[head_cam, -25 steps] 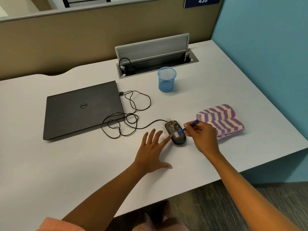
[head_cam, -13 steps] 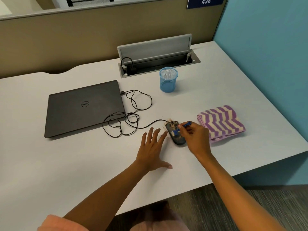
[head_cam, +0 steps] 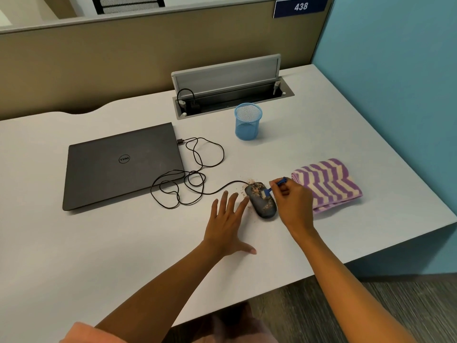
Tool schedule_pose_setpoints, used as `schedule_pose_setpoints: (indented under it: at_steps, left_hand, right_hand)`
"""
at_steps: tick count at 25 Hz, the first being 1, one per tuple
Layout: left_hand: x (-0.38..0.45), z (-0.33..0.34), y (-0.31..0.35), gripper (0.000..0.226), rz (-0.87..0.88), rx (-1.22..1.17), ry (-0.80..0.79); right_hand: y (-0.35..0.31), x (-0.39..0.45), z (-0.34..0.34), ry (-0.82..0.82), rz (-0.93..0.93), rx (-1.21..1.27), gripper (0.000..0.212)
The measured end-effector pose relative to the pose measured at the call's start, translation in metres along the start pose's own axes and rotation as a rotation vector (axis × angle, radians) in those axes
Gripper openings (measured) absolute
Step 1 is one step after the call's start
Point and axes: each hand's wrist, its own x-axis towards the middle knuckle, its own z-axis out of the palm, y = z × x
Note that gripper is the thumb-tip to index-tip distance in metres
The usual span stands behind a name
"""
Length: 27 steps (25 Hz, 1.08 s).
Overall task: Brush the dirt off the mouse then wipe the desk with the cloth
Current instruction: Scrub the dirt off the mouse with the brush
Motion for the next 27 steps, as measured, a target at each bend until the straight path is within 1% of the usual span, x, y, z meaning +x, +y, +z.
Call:
schedule_pose_setpoints:
  at_steps: [1,2,4,5,6,9,10,14,16,20,22,24,27]
  left_hand:
    - [0.0,0.0,0.0,0.141,-0.004,-0.003,0.0]
    - [-0.001,0.0,-0.001,0.141,-0.01,-0.005,-0.001]
    - [-0.001,0.002,-0.002,0.141,-0.02,-0.001,0.0]
    - [-0.001,0.002,-0.001,0.142,-0.024,0.008,0.002]
    - [-0.001,0.002,-0.001,0.142,-0.024,0.018,0.003]
    - [0.002,0.0,-0.001,0.144,-0.024,0.031,-0.005]
    - [0.002,0.0,-0.001,0.144,-0.028,0.031,-0.009]
    - [0.002,0.0,-0.002,0.144,-0.033,0.039,-0.016]
    - [0.002,0.0,-0.002,0.144,-0.035,0.039,-0.018]
    - [0.003,-0.003,-0.001,0.142,0.007,0.037,-0.024]
    - [0.004,-0.005,0.001,0.14,0.033,0.049,-0.028]
    - [0.004,-0.006,0.002,0.14,0.042,0.065,-0.031]
    - [0.005,-0.007,0.003,0.14,0.05,0.073,-0.038]
  right_hand:
    - [0.0,0.0,-0.001,0.023,-0.004,0.017,0.025]
    - [0.0,-0.001,0.0,-0.003,-0.01,0.032,0.025]
    - [-0.003,-0.008,0.008,-0.144,-0.004,0.029,0.031]
    - [-0.004,-0.011,0.011,-0.183,-0.002,0.004,0.033]
    - [-0.003,-0.012,0.011,-0.175,0.001,-0.015,0.034]
    - [0.002,-0.01,0.006,-0.035,-0.004,0.016,0.032]
    - [0.0,-0.009,0.006,-0.038,-0.015,0.029,0.032]
    - [-0.005,-0.01,0.01,-0.253,-0.083,-0.053,0.038]
    - [-0.001,-0.008,0.003,-0.293,-0.088,-0.065,0.037]
    - [0.006,-0.004,-0.013,-0.188,-0.109,0.065,0.027]
    - [0.01,-0.015,-0.015,-0.226,-0.131,0.088,0.025]
    - [0.017,-0.032,-0.017,-0.271,-0.188,0.041,0.027]
    - [0.026,-0.039,-0.022,-0.235,-0.271,0.034,0.028]
